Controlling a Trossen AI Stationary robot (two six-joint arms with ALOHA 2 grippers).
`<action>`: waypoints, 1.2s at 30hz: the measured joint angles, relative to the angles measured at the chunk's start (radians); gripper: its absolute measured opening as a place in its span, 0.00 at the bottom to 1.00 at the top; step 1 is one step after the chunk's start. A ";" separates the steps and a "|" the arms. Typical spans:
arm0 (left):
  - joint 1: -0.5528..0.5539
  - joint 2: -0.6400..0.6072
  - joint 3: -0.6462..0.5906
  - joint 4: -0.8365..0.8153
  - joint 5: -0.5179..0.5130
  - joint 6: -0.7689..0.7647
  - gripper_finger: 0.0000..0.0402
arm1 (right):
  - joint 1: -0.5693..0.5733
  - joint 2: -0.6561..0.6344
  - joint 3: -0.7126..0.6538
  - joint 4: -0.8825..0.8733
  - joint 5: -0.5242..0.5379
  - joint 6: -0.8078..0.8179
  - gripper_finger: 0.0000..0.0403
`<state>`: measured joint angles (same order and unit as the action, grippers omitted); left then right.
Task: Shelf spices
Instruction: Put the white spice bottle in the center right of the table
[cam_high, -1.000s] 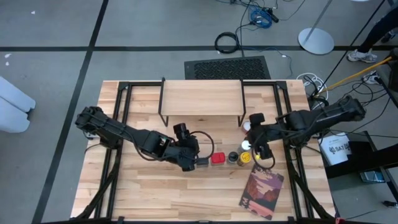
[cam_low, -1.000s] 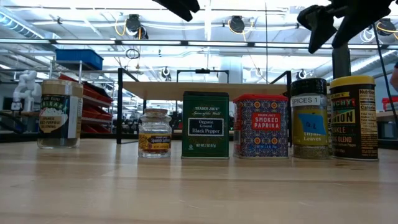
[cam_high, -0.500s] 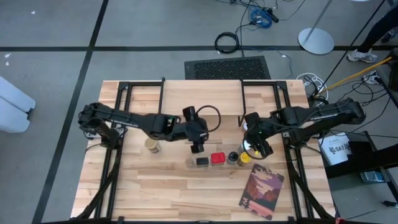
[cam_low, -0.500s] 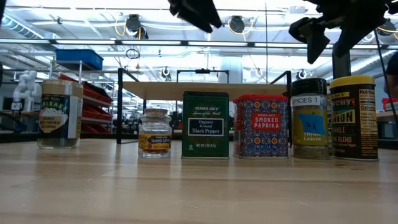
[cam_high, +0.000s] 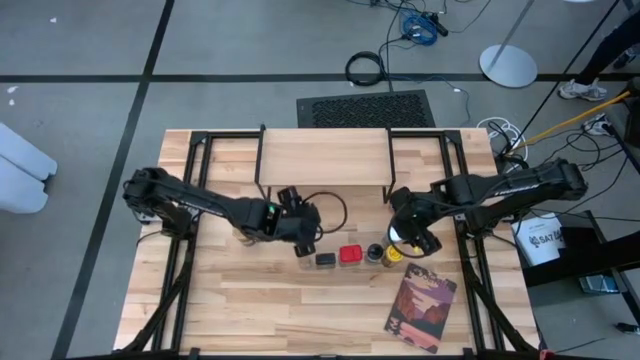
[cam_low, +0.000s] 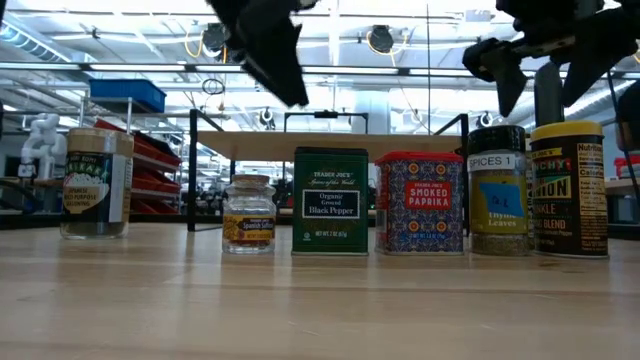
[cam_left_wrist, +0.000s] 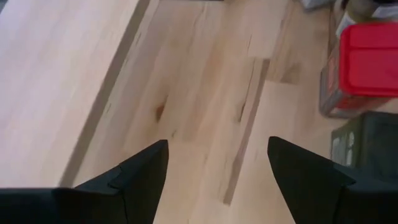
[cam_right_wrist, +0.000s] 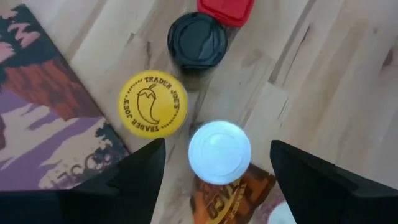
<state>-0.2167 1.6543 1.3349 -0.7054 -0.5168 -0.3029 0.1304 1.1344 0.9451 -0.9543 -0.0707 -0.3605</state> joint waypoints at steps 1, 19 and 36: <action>-0.004 0.000 -0.020 0.030 -0.014 -0.008 0.71 | 0.001 0.006 0.000 0.003 0.001 -0.014 0.69; -0.015 -0.003 -0.046 0.116 -0.041 -0.020 0.71 | 0.001 0.188 0.000 -0.013 0.073 -0.151 0.69; -0.015 -0.004 -0.046 0.117 -0.038 0.002 0.71 | 0.001 0.242 0.002 -0.019 0.069 -0.124 0.50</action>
<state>-0.2317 1.6501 1.2888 -0.5888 -0.5545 -0.3007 0.1318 1.3766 0.9466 -0.9731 -0.0017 -0.4841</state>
